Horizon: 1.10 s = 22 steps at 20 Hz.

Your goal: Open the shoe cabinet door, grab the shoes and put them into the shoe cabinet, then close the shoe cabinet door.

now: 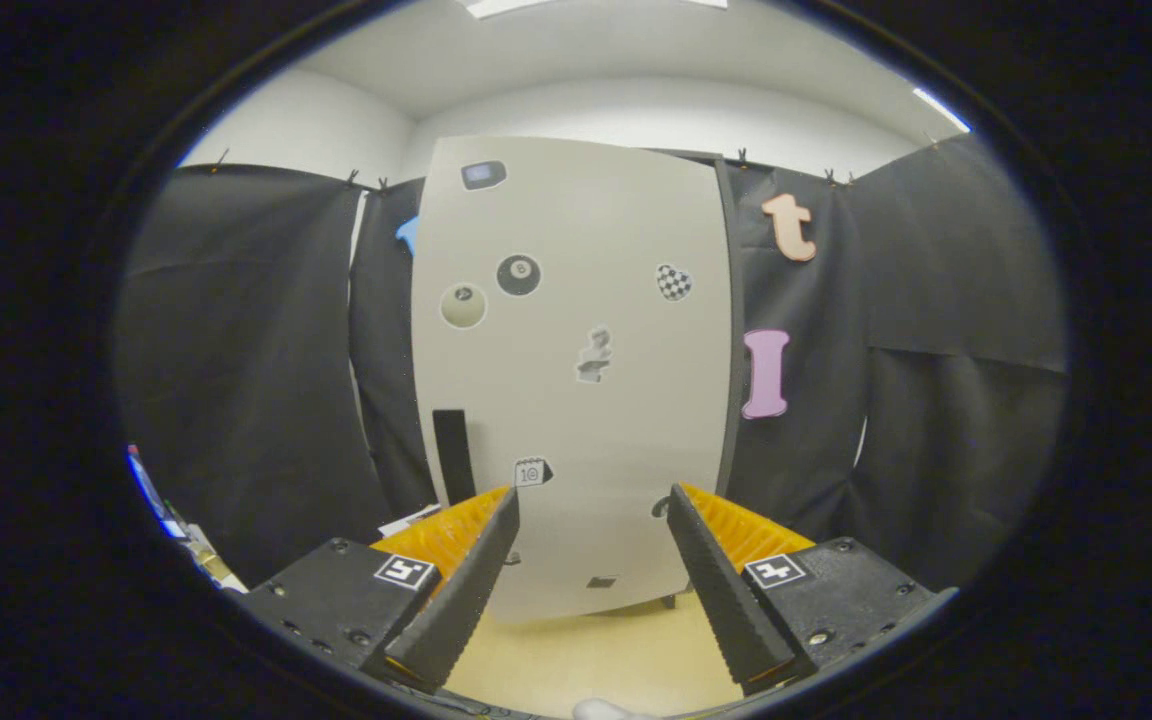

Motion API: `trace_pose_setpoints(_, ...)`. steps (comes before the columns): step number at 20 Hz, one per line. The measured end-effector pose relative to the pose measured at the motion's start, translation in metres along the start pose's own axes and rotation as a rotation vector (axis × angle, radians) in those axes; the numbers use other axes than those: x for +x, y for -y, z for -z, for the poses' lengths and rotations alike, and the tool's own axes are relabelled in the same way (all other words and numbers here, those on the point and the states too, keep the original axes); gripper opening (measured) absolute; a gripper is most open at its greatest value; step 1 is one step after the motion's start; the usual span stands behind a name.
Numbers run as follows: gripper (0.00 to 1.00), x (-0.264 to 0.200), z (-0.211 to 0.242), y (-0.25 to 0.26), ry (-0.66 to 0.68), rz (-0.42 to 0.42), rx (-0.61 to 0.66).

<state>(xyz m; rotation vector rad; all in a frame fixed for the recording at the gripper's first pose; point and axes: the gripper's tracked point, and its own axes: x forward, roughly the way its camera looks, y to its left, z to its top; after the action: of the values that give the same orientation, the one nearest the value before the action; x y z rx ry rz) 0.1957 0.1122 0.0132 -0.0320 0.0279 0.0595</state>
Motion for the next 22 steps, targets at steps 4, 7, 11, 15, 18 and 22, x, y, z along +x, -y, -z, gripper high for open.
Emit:
trace_pose_setpoints(4, 0.98, -0.018, -0.015, 0.022, 0.018, 0.038, 0.007)
trace_pose_setpoints(7, 0.98, -0.033, -0.028, 0.039, 0.037, 0.071, 0.003)
trace_pose_setpoints(11, 0.98, -0.047, -0.033, 0.051, 0.045, 0.097, 0.015)
trace_pose_setpoints(15, 0.98, -0.055, -0.036, 0.065, 0.053, 0.121, 0.024)
trace_pose_setpoints(18, 0.98, -0.059, -0.034, 0.068, 0.048, 0.125, 0.029)
trace_pose_setpoints(22, 0.98, -0.06, -0.032, 0.07, 0.048, 0.13, 0.037)
